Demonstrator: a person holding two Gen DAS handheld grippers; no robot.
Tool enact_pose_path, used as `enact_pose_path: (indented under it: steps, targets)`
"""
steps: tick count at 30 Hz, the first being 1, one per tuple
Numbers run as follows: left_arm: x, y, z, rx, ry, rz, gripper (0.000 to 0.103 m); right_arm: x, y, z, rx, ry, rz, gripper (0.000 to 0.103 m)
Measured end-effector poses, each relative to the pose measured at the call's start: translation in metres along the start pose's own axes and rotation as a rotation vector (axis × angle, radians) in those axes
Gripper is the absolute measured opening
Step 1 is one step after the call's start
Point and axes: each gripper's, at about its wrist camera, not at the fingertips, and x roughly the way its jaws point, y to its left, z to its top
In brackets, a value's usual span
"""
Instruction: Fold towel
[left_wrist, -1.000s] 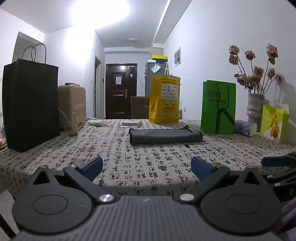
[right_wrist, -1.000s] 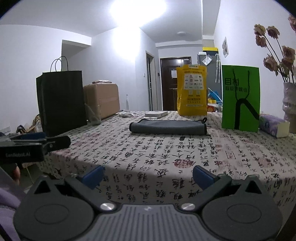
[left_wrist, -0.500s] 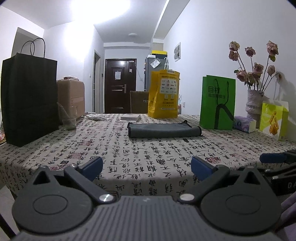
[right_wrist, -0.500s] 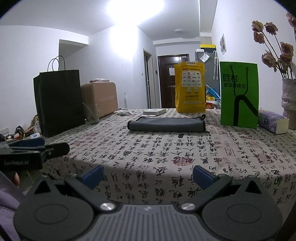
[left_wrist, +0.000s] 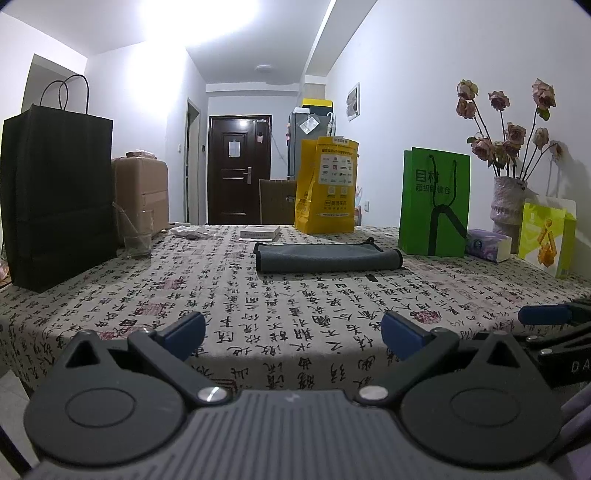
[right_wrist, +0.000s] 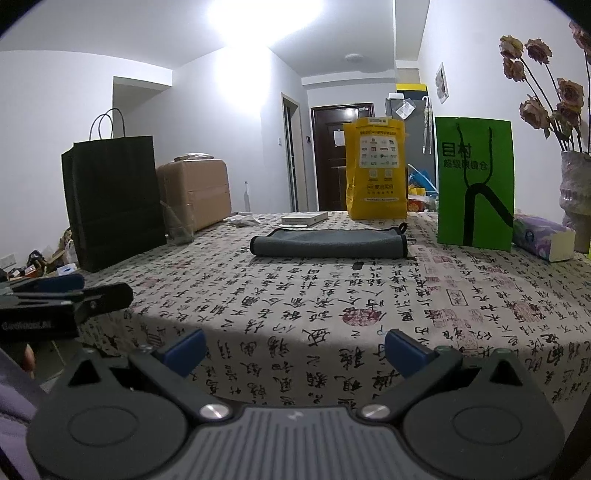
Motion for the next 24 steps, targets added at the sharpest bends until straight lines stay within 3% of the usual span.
enact_pose_path:
  steps: [24]
  targets:
    - [0.0012, 0.0002, 0.0004, 0.0, 0.003, 0.001, 0.103, 0.0044, -0.0026, -0.0011, 0.001, 0.015, 0.004, 0.103]
